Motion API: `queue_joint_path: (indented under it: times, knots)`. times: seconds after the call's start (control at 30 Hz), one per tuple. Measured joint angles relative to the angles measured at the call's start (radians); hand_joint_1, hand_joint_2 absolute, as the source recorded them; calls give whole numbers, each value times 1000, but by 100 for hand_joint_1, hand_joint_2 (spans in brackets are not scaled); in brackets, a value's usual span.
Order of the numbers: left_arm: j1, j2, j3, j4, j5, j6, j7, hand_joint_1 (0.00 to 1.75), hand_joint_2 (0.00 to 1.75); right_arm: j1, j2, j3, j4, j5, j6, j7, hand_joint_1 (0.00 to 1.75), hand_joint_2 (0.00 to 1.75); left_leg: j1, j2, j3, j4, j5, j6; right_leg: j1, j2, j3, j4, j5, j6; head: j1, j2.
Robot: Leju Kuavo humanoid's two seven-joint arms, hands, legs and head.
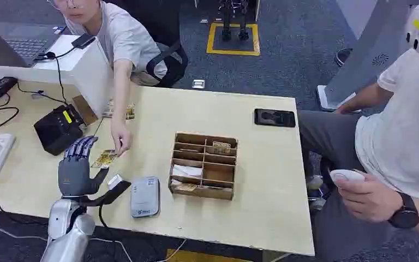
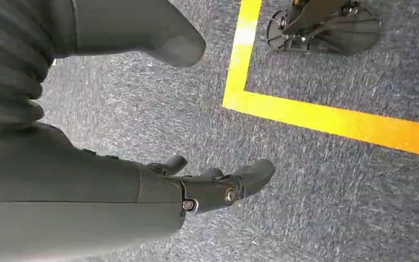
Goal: Pass the card to the sensor for recognition and then transmit it.
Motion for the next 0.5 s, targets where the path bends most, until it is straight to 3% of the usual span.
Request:
queue_joint_path:
  times: [0.4,0.5]
  knots:
    - [6,7,-16,3,58,1,-12,175,175,-1,1,-2,0,18,-3,-8,0,175,0,0,0,0,0,0,0,0,0,0,0,0,0,0]
    - [14,10,-30,1,145,-2,-31,175,175,-1,2,-9,0,34,-3,-8,0,175,0,0,0,0,0,0,0,0,0,0,0,0,0,0]
